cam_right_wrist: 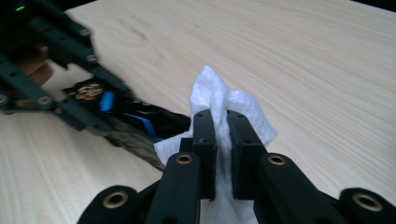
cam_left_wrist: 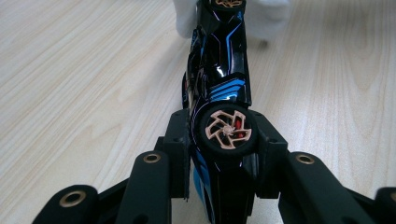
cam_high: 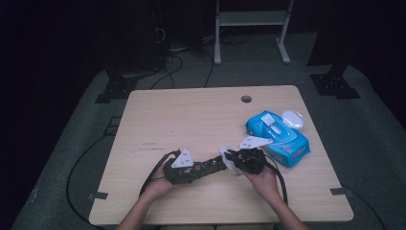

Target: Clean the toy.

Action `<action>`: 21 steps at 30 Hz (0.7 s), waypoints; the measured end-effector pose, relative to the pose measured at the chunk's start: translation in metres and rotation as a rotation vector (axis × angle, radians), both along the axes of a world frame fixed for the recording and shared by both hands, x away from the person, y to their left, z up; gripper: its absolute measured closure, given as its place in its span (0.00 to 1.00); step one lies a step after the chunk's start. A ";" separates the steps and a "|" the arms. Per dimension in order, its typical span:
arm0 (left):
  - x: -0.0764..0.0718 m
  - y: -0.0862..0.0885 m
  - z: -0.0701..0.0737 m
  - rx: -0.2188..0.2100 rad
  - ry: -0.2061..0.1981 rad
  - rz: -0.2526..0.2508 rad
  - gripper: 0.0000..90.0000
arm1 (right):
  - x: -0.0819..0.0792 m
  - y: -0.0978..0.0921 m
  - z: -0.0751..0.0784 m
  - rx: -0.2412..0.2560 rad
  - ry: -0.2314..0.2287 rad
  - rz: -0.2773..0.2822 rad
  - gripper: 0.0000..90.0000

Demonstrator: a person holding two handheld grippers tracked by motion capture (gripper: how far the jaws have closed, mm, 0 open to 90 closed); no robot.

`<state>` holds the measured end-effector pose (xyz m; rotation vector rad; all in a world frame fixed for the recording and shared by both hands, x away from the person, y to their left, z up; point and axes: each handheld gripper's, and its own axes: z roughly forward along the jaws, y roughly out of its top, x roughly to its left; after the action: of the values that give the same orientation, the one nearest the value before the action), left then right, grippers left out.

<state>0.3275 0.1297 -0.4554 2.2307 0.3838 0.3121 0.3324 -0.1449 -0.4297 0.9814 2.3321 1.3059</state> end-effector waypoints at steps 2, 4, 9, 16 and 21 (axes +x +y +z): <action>0.001 0.002 0.000 0.001 0.006 -0.002 0.72 | -0.001 -0.001 0.000 -0.002 -0.005 -0.001 0.91; 0.001 0.005 0.001 0.004 0.011 0.000 0.72 | -0.003 0.003 -0.001 -0.001 -0.007 0.015 0.91; 0.003 0.006 0.006 0.028 0.028 0.013 0.70 | -0.004 0.016 -0.004 0.020 -0.012 0.033 0.91; 0.002 0.003 0.010 0.056 0.024 0.011 0.68 | -0.003 0.019 -0.005 0.044 0.006 0.064 0.91; 0.001 0.009 0.009 0.071 0.032 0.011 0.71 | -0.001 0.014 -0.006 0.031 0.009 0.030 0.91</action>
<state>0.3283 0.1388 -0.4462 2.3058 0.4082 0.3008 0.3316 -0.1313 -0.4353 0.9666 2.3485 1.3562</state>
